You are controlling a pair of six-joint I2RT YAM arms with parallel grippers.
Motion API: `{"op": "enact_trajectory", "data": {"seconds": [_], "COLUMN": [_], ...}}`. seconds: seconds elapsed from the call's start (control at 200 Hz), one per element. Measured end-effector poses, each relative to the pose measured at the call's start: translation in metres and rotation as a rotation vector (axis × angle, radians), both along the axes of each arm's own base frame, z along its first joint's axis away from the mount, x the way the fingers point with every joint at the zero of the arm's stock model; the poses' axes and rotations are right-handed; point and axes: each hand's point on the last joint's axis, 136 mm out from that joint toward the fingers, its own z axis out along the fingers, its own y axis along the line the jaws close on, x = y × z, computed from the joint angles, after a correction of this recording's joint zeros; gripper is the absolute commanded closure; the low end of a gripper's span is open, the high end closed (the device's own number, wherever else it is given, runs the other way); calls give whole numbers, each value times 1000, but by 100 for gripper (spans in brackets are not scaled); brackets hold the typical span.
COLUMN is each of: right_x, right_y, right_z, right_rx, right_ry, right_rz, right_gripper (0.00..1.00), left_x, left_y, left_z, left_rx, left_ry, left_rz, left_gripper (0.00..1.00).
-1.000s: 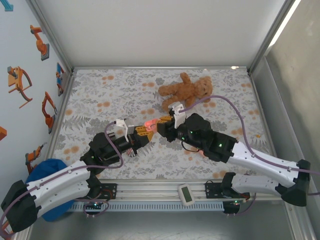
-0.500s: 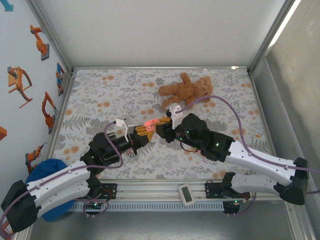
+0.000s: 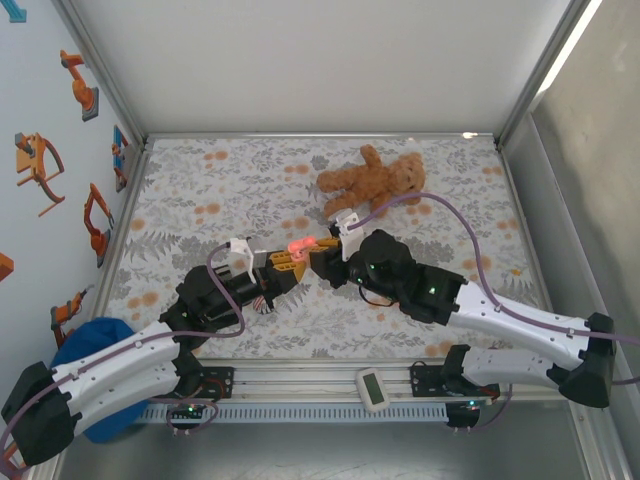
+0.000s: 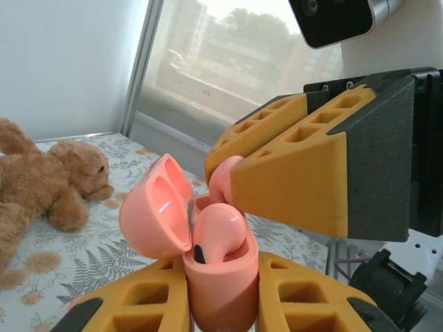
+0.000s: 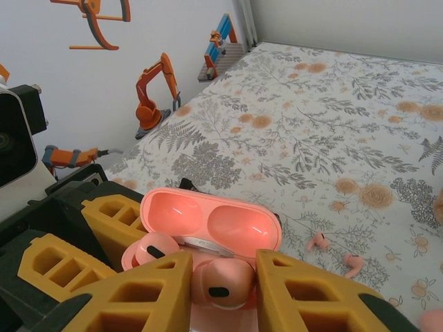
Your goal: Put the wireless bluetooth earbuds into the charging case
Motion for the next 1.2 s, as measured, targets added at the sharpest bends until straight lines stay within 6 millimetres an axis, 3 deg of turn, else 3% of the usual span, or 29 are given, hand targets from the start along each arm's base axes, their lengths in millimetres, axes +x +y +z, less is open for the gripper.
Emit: {"op": "enact_trajectory", "data": {"seconds": [0.401, 0.691, 1.027, 1.202], "right_x": [-2, 2, -3, -9], "right_y": [4, -5, -37, -49], "right_z": [3, 32, 57, 49], "right_rx": [-6, 14, 51, 62], "right_ry": [1, -34, -89, -82], "right_rz": [9, -28, -77, -75], "right_gripper": [61, 49, 15, 1], "left_x": [1, 1, 0, 0], "left_y": [0, 0, 0, 0], "left_z": [0, 0, 1, 2], "left_rx": [1, -2, -4, -7], "left_ry": [1, -1, -3, -6], "left_rz": [3, 4, 3, 0], "left_gripper": [90, 90, 90, 90]}}
